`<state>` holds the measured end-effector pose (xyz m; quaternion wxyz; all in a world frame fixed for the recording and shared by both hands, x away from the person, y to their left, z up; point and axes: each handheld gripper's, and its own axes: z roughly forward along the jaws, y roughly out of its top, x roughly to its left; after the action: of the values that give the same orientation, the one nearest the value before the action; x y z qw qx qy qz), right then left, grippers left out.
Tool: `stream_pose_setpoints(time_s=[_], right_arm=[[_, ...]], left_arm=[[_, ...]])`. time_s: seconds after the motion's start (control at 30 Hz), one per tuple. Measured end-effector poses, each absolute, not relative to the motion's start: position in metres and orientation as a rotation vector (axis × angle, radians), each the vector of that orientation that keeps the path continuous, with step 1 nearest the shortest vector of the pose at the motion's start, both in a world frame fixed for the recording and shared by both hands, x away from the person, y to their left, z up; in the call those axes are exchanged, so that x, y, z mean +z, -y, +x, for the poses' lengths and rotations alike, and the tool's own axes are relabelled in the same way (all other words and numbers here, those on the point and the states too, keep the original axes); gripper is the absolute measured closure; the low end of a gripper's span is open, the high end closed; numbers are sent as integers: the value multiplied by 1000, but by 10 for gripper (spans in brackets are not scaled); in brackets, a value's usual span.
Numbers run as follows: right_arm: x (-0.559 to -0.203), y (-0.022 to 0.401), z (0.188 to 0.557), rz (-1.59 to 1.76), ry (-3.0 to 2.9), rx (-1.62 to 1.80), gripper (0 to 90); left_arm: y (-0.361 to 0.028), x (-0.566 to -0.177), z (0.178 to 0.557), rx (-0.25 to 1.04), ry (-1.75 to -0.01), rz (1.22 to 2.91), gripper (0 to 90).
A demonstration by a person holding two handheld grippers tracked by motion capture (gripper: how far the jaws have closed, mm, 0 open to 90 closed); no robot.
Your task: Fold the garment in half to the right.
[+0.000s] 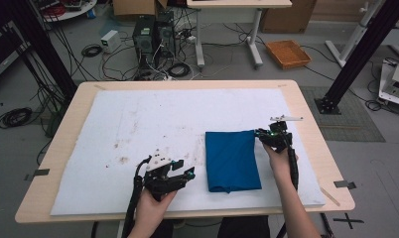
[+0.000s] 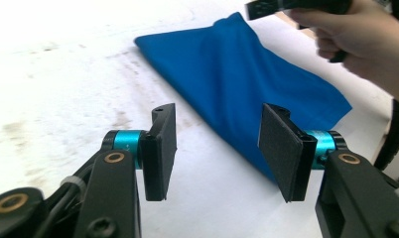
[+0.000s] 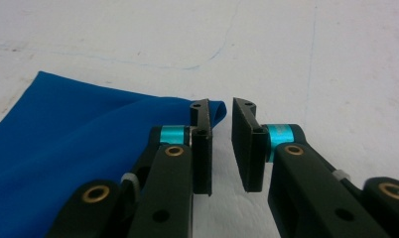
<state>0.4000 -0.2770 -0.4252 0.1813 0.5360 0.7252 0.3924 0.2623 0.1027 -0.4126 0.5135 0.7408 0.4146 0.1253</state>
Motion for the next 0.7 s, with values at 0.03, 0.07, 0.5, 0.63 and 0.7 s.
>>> stream_pose_setpoints(time_s=[0.03,0.07,0.5,0.63,0.7], right_arm=[[-423,279,395,1512,-2042,1120,751],[-421,281,389,1512,-2034,1145,744],[-433,292,264,1511,-2150,1361,621],[-444,286,260,1492,-2218,1316,784],[-446,285,258,1459,-2246,1275,899]], left_arm=[[-106,-412,262,311,-999,1781,492],[-109,-412,261,317,-1002,1779,492],[-147,-414,248,361,-1037,1768,476],[-146,-413,247,372,-1026,1772,470],[-146,-414,247,368,-1025,1777,470]])
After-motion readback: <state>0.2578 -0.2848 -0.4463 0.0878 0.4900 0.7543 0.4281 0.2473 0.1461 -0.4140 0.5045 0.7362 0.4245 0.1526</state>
